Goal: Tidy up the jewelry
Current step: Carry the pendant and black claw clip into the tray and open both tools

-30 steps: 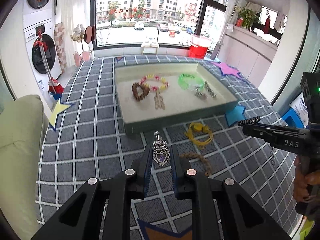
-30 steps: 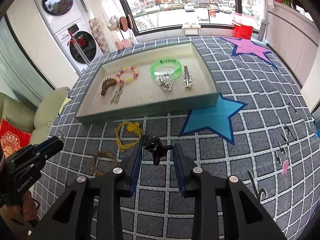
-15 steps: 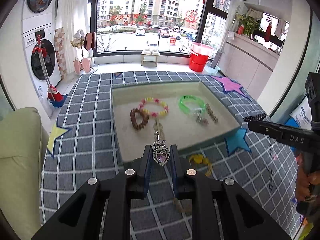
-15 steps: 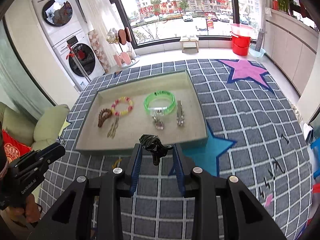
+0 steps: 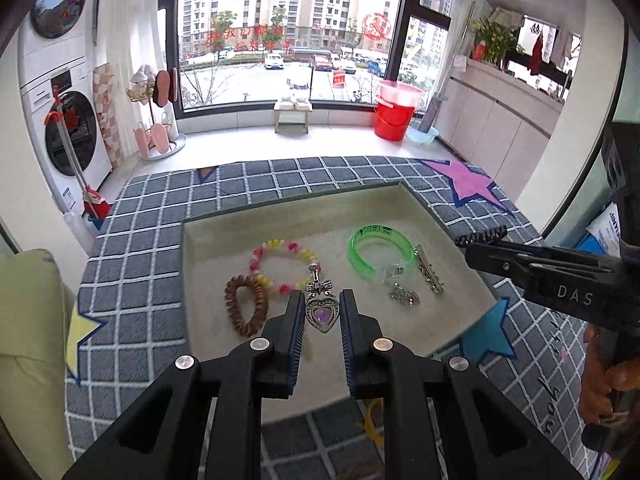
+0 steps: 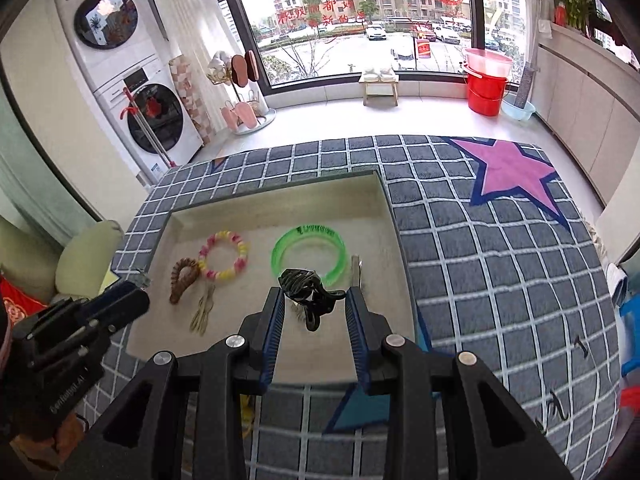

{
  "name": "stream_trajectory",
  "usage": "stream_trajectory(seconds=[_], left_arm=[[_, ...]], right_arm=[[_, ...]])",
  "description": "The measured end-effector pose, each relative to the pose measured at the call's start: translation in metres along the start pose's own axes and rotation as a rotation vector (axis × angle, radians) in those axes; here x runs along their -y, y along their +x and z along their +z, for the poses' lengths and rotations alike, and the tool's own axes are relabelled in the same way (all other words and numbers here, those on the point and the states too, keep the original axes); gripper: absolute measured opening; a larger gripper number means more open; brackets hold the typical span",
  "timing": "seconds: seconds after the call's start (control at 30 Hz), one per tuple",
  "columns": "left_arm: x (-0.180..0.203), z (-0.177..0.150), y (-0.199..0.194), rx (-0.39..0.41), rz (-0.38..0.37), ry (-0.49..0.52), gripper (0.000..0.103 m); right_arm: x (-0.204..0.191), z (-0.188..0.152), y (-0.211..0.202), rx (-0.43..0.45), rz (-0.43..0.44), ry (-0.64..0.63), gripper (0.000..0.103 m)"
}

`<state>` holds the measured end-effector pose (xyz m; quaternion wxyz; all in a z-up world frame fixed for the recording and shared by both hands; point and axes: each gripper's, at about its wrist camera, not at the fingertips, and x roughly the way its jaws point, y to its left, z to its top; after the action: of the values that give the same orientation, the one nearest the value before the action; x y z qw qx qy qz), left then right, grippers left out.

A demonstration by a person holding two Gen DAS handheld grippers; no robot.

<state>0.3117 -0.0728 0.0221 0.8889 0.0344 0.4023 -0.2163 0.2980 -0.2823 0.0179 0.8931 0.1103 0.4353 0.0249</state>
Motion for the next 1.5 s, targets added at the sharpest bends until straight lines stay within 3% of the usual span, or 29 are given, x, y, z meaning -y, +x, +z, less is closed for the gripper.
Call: stream_trajectory(seconds=[0.5,1.0,1.07,1.13,1.17,1.5], left_arm=[[0.01,-0.002,0.069,-0.146,0.002,-0.007,0.032],[0.018,-0.012,0.083,-0.199,0.091,0.048,0.032],[0.018,-0.012,0.083,-0.196,0.093,0.047,0.032],[0.019,-0.013,0.083,-0.193,0.103,0.053,0.032],[0.02,-0.012,0.083,-0.193,0.107,0.055,0.032],[0.024,-0.012,0.084,-0.196,0.135,0.069,0.032]], right_arm=[[0.02,-0.01,0.054,-0.086,-0.027,0.046,0.034],[0.019,-0.022,0.068,-0.13,-0.035,0.03,0.035],[0.019,-0.021,0.068,-0.134,-0.032,0.032,0.04],[0.019,-0.021,0.067,-0.133,-0.033,0.037,0.053],[0.02,-0.021,0.066,-0.131,-0.031,0.041,0.055],[0.03,-0.018,0.028,-0.034,0.028,0.127,0.057]])
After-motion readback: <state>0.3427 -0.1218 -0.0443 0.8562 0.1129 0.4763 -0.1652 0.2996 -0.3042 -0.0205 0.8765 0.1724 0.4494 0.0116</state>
